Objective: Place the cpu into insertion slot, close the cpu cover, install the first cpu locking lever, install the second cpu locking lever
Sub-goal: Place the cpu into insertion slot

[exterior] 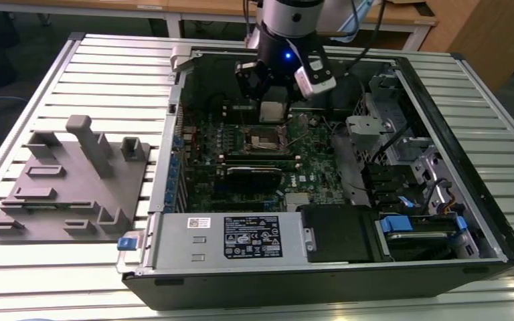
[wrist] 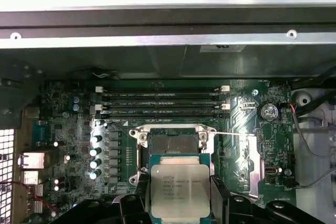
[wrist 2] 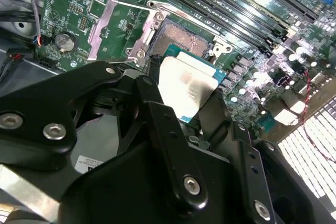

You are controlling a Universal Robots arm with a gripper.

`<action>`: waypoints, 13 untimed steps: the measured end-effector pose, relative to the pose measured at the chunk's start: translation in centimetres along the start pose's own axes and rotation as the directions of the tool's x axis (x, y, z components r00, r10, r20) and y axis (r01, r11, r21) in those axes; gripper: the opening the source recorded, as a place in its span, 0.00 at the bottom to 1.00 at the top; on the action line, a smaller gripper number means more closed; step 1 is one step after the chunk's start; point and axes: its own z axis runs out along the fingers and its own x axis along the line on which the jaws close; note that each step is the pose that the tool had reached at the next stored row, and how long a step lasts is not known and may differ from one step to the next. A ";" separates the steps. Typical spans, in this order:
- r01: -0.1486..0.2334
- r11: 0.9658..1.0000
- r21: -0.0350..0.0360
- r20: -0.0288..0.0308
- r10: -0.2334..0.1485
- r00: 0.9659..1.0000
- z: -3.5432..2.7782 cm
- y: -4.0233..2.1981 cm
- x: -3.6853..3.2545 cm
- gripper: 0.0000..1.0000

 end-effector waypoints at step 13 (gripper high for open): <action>0.001 1.000 0.000 0.009 -0.001 1.000 1.01 -0.09 0.00 0.54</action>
